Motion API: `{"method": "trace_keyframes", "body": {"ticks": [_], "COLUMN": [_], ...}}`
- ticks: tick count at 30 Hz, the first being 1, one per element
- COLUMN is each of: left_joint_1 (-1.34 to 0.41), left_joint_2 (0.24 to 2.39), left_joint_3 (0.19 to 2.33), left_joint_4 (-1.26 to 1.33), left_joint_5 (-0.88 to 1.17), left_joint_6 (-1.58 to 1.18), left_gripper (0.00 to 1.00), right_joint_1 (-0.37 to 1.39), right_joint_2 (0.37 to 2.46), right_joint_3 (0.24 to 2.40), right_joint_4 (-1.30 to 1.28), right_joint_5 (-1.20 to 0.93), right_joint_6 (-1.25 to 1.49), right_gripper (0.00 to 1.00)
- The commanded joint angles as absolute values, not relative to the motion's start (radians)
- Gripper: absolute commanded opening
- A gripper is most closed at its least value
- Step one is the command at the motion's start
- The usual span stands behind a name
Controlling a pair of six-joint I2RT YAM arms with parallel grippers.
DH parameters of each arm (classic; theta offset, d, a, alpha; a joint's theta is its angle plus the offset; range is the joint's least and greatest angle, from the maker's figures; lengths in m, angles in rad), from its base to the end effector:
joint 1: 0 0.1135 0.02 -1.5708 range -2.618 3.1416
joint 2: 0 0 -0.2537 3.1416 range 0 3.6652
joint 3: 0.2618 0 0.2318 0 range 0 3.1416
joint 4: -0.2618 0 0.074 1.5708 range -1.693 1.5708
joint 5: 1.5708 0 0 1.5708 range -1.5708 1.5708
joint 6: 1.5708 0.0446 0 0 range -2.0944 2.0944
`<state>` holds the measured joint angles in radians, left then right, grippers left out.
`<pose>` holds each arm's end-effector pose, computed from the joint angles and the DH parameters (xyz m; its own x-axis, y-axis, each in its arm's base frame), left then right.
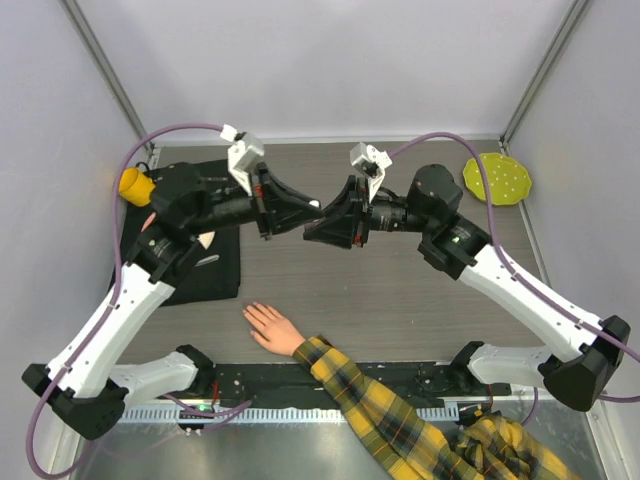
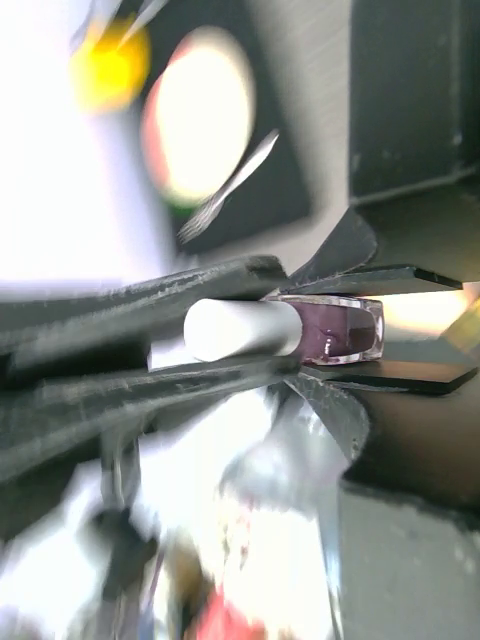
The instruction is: Paint the nails
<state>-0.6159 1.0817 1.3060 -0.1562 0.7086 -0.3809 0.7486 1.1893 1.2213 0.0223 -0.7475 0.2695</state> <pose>0.1574 -0.1470 0.4531 -0.3085 -0.1275 -0.9426 0.9198 0.2125 -0.3298 0.1654 0.1951 0.4219 -0.2270 0.0557 -0.9723 -0.9711 0.0628 0.2303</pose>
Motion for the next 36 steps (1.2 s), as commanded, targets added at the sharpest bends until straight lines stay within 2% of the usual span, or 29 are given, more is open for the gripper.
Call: {"method": "trace_keyframes", "body": {"ticks": [1,3,6,7,8,9,10,11,12,13,14,15,20,24,25,26,29,36], "left_joint_1": [-0.543,-0.543,-0.545,-0.543,-0.543,-0.543,-0.545,-0.543,-0.543,-0.545,-0.543,-0.543,-0.545,-0.543,-0.543,-0.543,-0.543,-0.595], "left_joint_2": [1.124,1.157,1.173,1.17,1.17,1.164,1.161,1.158,1.151,1.143,1.135,1.114,1.005,0.971,0.994,1.006,1.049,1.069], "left_joint_3": [1.307,1.345,1.359,1.364,1.37,1.388,1.402,1.416,1.443,1.456,1.463,1.474,1.439,1.445,1.46,1.483,1.493,1.417], "left_joint_4": [0.184,0.134,0.109,0.079,0.051,0.013,-0.029,-0.128,-0.167,-0.201,-0.266,-0.285,-0.301,-0.354,-0.386,-0.411,-0.456,-0.328], "left_joint_5": [1.141,1.141,1.117,1.1,1.065,1.042,1.013,0.952,0.93,0.908,0.863,0.85,0.73,0.435,0.392,0.358,0.295,0.324], "left_joint_6": [-0.511,-0.486,-0.489,-0.482,-0.468,-0.451,-0.43,-0.384,-0.359,-0.342,-0.304,-0.292,-0.265,-0.314,-0.321,-0.331,-0.374,-0.454], "left_gripper": [0.0,0.0,0.0,0.0,0.0,0.0,0.06,0.18,0.45,0.56,0.95,1.0,1.0,1.0,0.97,0.89,0.74,0.68], "right_joint_1": [0.827,0.824,0.819,0.819,0.819,0.818,0.807,0.799,0.795,0.793,0.792,0.792,0.792,0.793,0.792,0.792,0.793,0.792], "right_joint_2": [1.19,1.195,1.163,1.158,1.157,1.155,1.155,1.155,1.155,1.157,1.158,1.158,1.181,1.177,1.178,1.181,1.184,1.183], "right_joint_3": [1.164,1.181,1.234,1.261,1.3,1.308,1.312,1.312,1.307,1.307,1.31,1.315,1.342,1.341,1.339,1.339,1.336,1.328], "right_joint_4": [0.915,0.881,0.508,0.266,0.18,0.131,0.088,0.083,0.078,0.057,0.04,0.006,-0.13,-0.172,-0.172,-0.172,-0.164,-0.155], "right_joint_5": [-1.246,-1.246,-1.165,-1.134,-1.102,-1.041,-1.025,-1.01,-0.996,-0.961,-0.937,-0.914,-0.724,-0.542,-0.504,-0.452,-0.37,-0.322], "right_joint_6": [0.93,0.905,0.585,0.493,0.353,0.322,0.304,0.296,0.285,0.275,0.246,0.23,0.126,0.092,0.091,0.087,0.08,0.074], "right_gripper": [0.01,0.01,0.01,0.01,0.01,0.01,0.01,0.01,0.01,0.01,0.01,0.01,0.01,0.01,0.01,0.01,0.01,0.01]}}
